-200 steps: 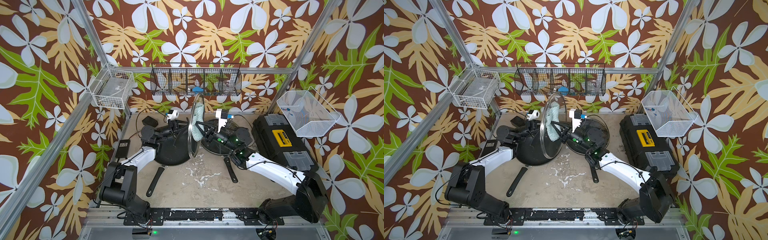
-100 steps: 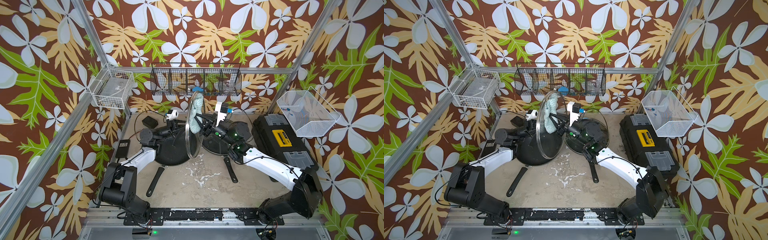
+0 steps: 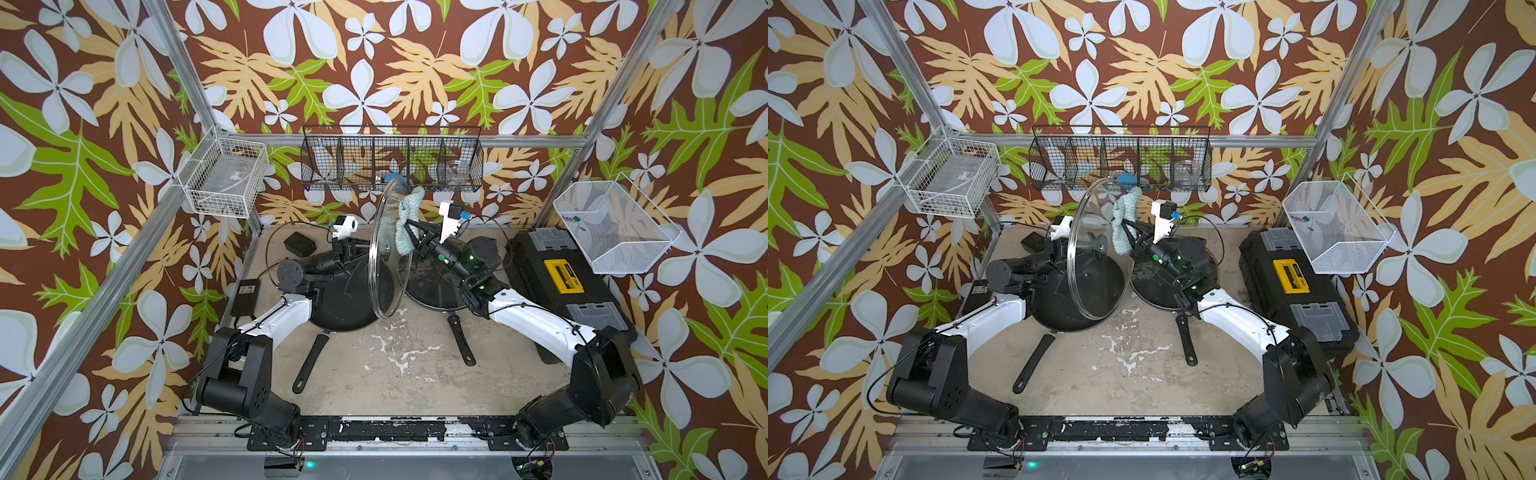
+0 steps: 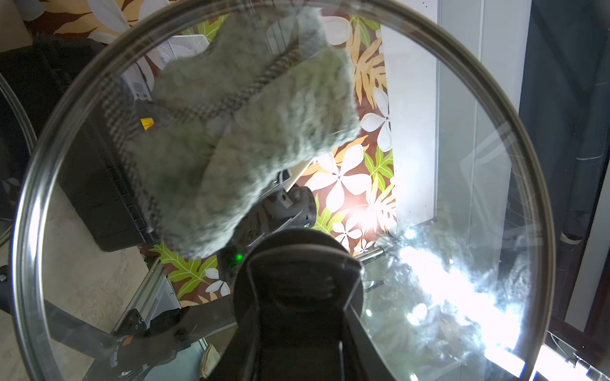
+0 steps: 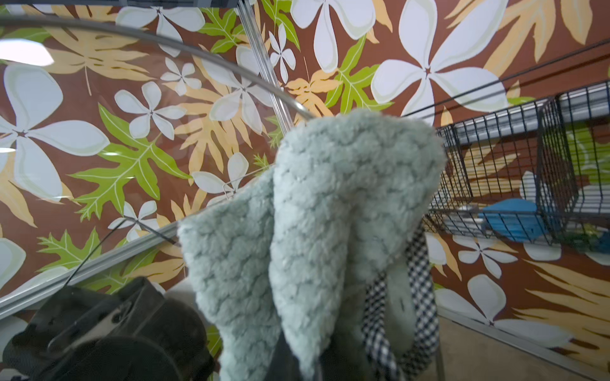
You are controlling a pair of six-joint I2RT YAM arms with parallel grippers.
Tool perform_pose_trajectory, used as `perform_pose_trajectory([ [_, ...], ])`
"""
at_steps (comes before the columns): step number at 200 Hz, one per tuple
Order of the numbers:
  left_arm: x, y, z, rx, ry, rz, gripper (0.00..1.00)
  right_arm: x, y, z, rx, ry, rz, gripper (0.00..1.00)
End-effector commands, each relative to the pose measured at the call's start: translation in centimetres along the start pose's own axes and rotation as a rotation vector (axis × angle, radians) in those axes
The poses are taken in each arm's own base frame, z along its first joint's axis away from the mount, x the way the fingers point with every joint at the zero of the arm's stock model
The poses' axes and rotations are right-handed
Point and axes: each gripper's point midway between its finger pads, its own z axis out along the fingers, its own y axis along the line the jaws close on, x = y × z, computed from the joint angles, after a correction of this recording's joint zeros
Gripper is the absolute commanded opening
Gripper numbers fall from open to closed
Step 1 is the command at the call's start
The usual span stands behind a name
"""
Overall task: Wipe the pot lid with a cloth
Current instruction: Wipe the pot lid.
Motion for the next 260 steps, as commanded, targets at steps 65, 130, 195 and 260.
perform_pose_trajectory([
  [65,-1.4,-2.4,-0.1,0.137,-0.068,0.067,0.0,3.6,11.2,-5.4,-0.242,0.118,-0.037,0.0],
  [130,-1.4,-0.6,-0.3,0.096,-0.071,0.052,0.0,-3.9,14.1,-1.6,-0.267,-0.032,-0.148,0.0],
  [195,-0.7,-1.3,-0.2,0.093,-0.051,0.073,0.0,-7.8,5.7,3.5,-0.102,-0.083,-0.153,0.0],
  [260,-0.1,-3.7,-0.1,0.142,-0.037,0.1,0.0,-2.6,0.3,1.9,0.003,0.009,-0.076,0.0],
])
